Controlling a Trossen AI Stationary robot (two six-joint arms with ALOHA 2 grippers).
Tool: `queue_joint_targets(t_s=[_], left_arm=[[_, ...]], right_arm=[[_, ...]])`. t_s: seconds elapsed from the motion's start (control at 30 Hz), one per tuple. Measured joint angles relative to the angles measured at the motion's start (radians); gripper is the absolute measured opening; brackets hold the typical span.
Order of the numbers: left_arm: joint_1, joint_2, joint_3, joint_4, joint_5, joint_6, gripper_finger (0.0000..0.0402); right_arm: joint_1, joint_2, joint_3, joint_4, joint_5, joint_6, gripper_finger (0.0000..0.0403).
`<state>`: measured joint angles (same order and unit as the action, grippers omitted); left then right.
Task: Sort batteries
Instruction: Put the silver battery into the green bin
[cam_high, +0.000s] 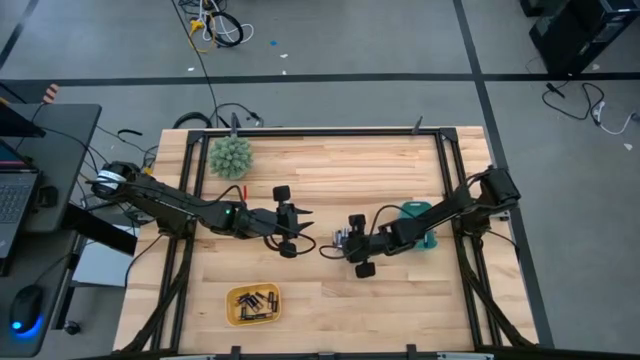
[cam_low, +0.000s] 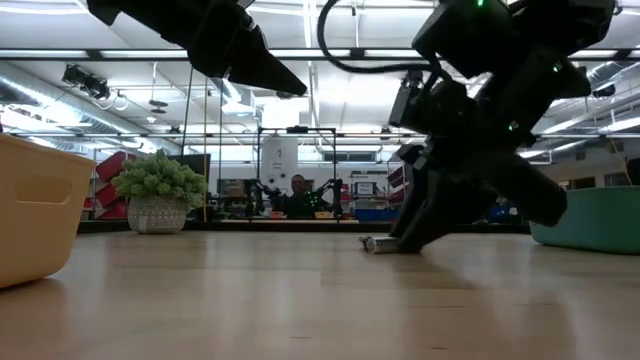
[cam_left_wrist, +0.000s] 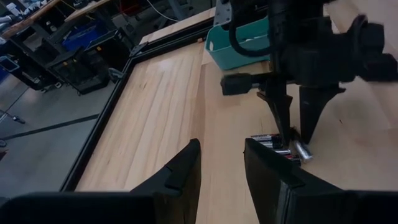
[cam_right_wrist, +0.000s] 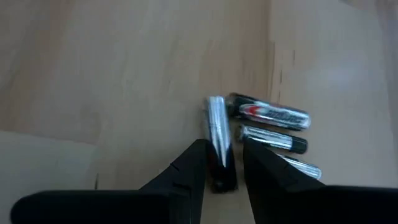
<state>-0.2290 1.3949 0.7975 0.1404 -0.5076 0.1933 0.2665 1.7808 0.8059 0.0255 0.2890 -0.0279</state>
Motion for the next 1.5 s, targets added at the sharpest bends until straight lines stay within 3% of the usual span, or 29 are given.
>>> queue_joint_targets(t_s=[0.37, 0.73, 1.0, 1.27, 1.5], left_arm=[[0.0, 0.0, 0.0, -0.004, 0.0, -0.01, 0.0119], [0.0, 0.0, 0.0, -0.004, 0.0, -0.015, 0.0119], [0.0, 0.0, 0.0, -0.004, 0.0, -0.016, 0.0119], [0.0, 0.0, 0.0, -0.004, 0.0, -0.016, 0.0119], [0.0, 0.0, 0.0, -0.004, 0.0, -0.016, 0.0119]], right_arm=[[0.0, 0.013, 0.001, 0.004, -0.014, -0.002, 0.009], [0.0, 0.012, 0.001, 0.004, -0.026, -0.001, 0.0029], [0.013, -0.005, -0.001, 0.001, -0.036, 0.019, 0.0025], [0.029, -0.141, -0.002, -0.084, -0.083, 0.111, 0.0022], [0.039, -0.365, -0.001, -0.373, -0.078, 0.356, 0.0022]])
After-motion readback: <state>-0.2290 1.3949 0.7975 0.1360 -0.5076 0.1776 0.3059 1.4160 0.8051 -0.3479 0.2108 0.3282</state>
